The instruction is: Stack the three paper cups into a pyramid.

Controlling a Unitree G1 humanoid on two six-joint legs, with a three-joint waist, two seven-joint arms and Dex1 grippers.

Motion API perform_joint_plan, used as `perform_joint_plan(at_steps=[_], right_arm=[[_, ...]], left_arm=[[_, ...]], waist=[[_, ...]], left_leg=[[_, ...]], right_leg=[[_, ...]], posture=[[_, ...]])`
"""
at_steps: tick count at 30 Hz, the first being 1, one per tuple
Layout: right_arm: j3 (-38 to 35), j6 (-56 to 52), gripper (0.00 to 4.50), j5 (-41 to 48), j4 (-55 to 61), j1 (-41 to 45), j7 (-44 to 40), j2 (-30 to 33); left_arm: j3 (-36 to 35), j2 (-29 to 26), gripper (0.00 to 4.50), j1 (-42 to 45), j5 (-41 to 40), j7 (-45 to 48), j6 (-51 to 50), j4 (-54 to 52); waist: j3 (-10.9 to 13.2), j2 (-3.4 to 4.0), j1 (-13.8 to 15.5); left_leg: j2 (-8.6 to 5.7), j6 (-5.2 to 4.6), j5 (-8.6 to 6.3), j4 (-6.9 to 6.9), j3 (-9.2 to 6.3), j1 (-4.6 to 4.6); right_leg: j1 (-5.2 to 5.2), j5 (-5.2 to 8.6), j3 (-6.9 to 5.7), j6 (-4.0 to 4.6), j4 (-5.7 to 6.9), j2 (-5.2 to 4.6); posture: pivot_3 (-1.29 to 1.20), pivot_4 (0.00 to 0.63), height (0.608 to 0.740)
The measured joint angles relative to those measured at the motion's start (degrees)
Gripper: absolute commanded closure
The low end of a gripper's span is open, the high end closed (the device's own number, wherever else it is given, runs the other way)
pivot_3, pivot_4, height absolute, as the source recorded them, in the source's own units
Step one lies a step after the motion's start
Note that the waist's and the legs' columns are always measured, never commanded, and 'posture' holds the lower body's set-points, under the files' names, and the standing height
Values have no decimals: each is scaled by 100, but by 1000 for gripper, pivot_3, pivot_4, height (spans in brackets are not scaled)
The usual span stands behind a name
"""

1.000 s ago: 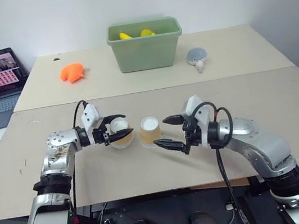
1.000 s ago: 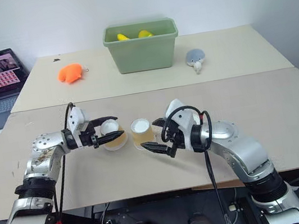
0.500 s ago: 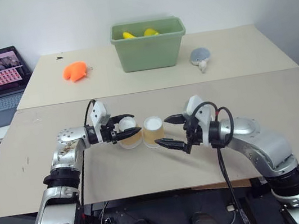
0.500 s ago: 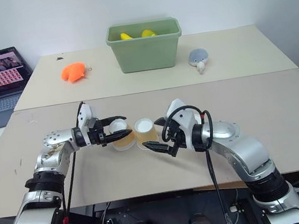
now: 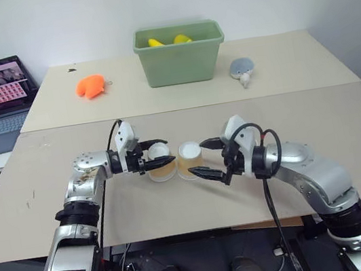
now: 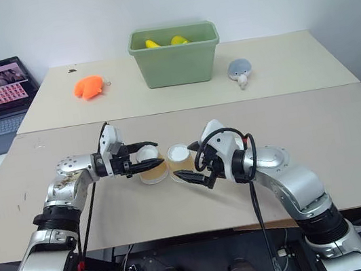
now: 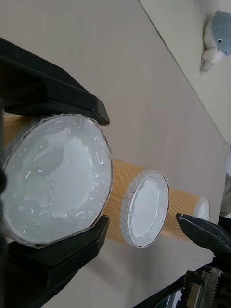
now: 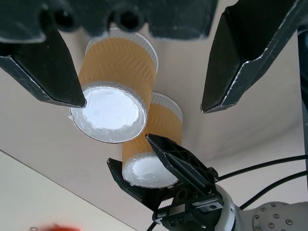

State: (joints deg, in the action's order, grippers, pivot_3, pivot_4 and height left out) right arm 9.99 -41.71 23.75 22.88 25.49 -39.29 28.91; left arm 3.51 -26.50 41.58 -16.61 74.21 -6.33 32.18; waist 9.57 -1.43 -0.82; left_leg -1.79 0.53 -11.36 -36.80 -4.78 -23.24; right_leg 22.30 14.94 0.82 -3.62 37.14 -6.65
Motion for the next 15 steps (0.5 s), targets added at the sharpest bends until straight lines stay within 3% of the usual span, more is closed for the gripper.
perform_joint_plan(at_steps=[1, 2, 3, 15], right_arm=[[0, 0, 0, -1, 0, 0, -1, -3], [0, 0, 0, -4, -2, 0, -4, -7], [0, 0, 0, -5, -7, 0, -5, -8], [11, 2, 0, -44, -124, 1, -63, -20]], left_arm=[[3, 7, 805, 2, -1, 10, -3, 0], [48, 35, 284, 0, 30, 35, -26, 16], [77, 64, 72, -2, 62, 40, -37, 24], [-25, -145, 72, -11, -61, -20, -747, -483]], waist=[[0, 0, 0], [0, 0, -2], [0, -1, -3], [1, -1, -79]], left_leg=[[0, 0, 0, 0, 0, 0], [0, 0, 0, 0, 0, -1], [0, 0, 0, 0, 0, -4], [7, 0, 0, 0, 0, -7]], right_leg=[[0, 0, 0, 0, 0, 0], [1, 0, 0, 0, 0, 0], [4, 0, 0, 0, 0, 0], [9, 0, 0, 0, 2, 6]], posture=[[0, 150, 735], [0, 150, 735], [0, 150, 735], [0, 150, 735]])
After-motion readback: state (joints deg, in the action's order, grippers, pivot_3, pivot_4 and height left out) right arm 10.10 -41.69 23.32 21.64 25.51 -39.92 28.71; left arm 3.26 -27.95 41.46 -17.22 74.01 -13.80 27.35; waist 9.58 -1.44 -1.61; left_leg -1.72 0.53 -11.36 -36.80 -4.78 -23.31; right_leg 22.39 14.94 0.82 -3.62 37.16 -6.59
